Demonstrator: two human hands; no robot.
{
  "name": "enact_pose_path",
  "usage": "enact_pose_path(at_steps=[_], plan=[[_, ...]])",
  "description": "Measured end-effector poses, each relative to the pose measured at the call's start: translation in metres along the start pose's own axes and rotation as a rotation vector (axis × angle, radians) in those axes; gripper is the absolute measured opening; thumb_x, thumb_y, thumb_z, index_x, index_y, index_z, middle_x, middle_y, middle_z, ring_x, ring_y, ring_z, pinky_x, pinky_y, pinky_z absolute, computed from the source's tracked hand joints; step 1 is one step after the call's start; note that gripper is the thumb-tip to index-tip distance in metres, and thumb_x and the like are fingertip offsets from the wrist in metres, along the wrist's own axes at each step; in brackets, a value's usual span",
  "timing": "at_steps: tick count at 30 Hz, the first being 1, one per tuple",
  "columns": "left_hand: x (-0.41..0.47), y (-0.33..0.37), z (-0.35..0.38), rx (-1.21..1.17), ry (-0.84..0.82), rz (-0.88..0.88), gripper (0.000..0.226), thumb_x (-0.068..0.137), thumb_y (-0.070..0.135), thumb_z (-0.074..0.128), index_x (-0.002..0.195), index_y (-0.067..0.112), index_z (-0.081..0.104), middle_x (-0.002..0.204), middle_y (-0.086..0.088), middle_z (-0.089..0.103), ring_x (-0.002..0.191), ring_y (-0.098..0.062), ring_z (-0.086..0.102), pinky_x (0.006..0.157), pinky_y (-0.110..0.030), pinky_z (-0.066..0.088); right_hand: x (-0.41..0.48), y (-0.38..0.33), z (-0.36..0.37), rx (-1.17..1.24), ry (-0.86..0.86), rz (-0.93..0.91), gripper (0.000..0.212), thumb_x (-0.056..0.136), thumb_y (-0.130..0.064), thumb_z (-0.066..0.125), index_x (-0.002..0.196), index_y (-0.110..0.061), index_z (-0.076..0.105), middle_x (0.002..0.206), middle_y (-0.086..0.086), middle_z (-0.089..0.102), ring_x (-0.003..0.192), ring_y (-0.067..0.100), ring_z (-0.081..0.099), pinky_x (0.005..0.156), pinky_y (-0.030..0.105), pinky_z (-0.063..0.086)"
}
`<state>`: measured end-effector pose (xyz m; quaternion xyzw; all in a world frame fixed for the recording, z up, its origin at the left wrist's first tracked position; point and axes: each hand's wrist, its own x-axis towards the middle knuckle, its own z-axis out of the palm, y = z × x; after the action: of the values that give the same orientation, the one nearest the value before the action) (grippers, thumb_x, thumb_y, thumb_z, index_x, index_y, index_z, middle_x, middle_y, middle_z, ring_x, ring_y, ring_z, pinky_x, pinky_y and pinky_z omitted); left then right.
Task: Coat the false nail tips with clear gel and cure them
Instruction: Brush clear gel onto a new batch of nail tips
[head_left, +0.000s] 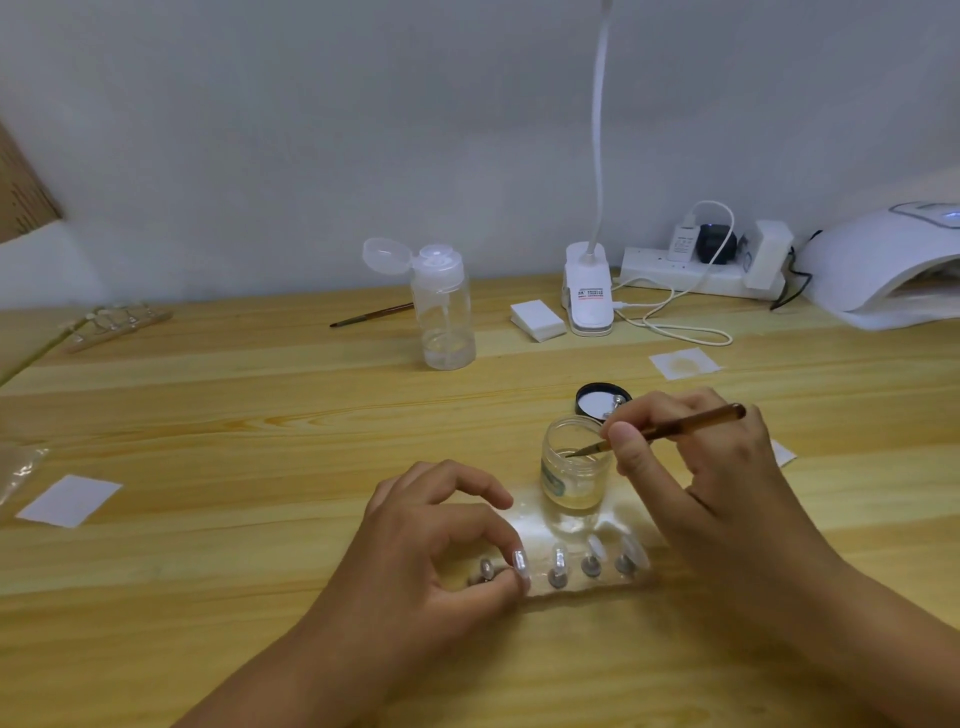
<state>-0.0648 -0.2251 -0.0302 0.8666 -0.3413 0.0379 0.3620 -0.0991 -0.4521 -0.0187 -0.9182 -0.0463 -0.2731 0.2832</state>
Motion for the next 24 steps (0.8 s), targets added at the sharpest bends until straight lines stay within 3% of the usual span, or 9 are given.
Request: enact_pose_path(at_steps=[3,6,11,14,16,20,24], plan=[[0.000,-0.001,0.001,0.018,0.028,0.029,0.015,0.070,0.051,0.067,0.078,0.040,0.070,0.111,0.025,0.058,0.111,-0.004,0.053,0.096,-0.017,0.028,0.000,0.000,0.001,-0.033,-0.020,-0.004,0.024,0.094,-0.050,0.035,0.092,-0.039,0.056,0.088,-0.023,0.062,0.099,0.011,0.056,0.095,0.010,0.019],[0.000,0.002,0.002,0.119,0.092,0.179,0.006,0.076,0.042,0.067,0.075,0.037,0.069,0.104,0.022,0.060,0.104,-0.001,0.055,0.097,-0.025,0.030,-0.001,-0.001,0.001,-0.032,-0.036,0.003,0.024,0.094,-0.050,0.035,0.093,-0.040,0.056,0.090,-0.021,0.062,0.100,0.013,0.056,0.096,0.009,0.018],[0.001,0.006,0.001,0.197,0.125,0.310,0.010,0.078,0.034,0.065,0.074,0.028,0.071,0.102,0.015,0.064,0.098,-0.008,0.059,0.095,-0.035,0.035,-0.003,-0.004,0.003,0.009,-0.005,0.049,0.029,0.091,-0.053,0.035,0.092,-0.038,0.060,0.092,-0.021,0.060,0.101,0.014,0.049,0.095,0.008,0.022],[0.002,0.008,-0.001,0.184,0.151,0.321,0.007,0.076,0.029,0.067,0.073,0.024,0.072,0.097,0.015,0.067,0.096,-0.006,0.062,0.095,-0.039,0.039,-0.001,-0.008,-0.002,0.076,0.130,-0.007,0.026,0.092,-0.042,0.043,0.085,-0.029,0.065,0.085,-0.019,0.062,0.095,0.010,0.057,0.095,0.033,0.035],[0.001,0.009,-0.002,0.140,0.187,0.305,0.003,0.073,0.024,0.074,0.074,0.022,0.072,0.094,0.017,0.069,0.095,-0.002,0.064,0.096,-0.041,0.041,-0.001,-0.010,-0.007,0.111,0.214,-0.037,0.023,0.091,-0.036,0.046,0.082,-0.027,0.065,0.082,-0.020,0.061,0.093,0.000,0.055,0.087,0.040,0.037],[0.000,0.011,-0.004,0.044,0.254,0.270,0.003,0.075,0.021,0.073,0.077,0.020,0.071,0.085,0.017,0.072,0.084,0.000,0.069,0.098,-0.039,0.042,-0.003,-0.012,-0.012,0.139,0.279,-0.038,0.019,0.088,-0.033,0.047,0.077,-0.031,0.063,0.080,-0.025,0.058,0.094,-0.005,0.050,0.084,0.036,0.034],[0.001,0.011,-0.005,-0.024,0.289,0.212,0.003,0.079,0.025,0.069,0.077,0.022,0.069,0.079,0.018,0.070,0.075,-0.001,0.068,0.098,-0.035,0.041,-0.004,-0.015,-0.014,0.134,0.295,-0.023,0.018,0.087,-0.035,0.046,0.075,-0.034,0.060,0.079,-0.018,0.059,0.092,0.011,0.050,0.084,0.029,0.035]])
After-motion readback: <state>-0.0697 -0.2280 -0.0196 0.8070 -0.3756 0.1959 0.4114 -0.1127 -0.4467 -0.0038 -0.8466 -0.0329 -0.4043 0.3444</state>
